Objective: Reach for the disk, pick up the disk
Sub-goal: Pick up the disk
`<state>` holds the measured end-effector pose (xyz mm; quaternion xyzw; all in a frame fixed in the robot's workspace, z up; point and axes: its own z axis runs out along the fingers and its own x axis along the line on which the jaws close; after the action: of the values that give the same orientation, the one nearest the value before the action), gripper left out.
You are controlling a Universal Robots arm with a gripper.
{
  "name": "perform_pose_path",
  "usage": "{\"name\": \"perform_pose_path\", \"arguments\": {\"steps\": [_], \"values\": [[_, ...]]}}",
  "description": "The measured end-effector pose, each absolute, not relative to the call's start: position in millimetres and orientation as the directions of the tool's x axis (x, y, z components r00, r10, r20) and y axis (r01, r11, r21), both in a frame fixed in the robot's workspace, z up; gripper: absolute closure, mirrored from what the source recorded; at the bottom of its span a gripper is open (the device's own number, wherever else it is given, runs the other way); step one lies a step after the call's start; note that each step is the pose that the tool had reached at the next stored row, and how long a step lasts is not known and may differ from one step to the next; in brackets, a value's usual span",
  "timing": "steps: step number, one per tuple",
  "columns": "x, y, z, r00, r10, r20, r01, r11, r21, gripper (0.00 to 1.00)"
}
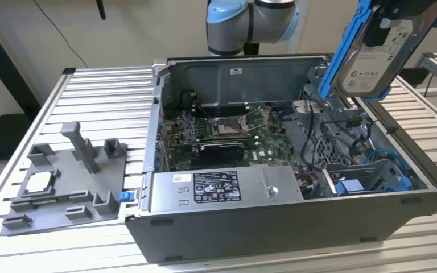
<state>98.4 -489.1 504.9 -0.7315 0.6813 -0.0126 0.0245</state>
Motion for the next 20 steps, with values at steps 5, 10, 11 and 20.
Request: {"name": "perform_pose_path", "arguments": {"steps": [5,10,11,20], "values": [[98,-508,505,0.071,-0.997,-0.022,-0.996,-0.07,-0.056,1.0],[98,-528,505,0.072,-0.997,-0.029,-0.996,-0.07,-0.062,1.0],[98,-532,505,0.072,-0.997,-0.03,-0.996,-0.07,-0.063,1.0],[94,-563,498,0.073,-0.996,-0.043,-0.993,-0.069,-0.096,1.0]]}}
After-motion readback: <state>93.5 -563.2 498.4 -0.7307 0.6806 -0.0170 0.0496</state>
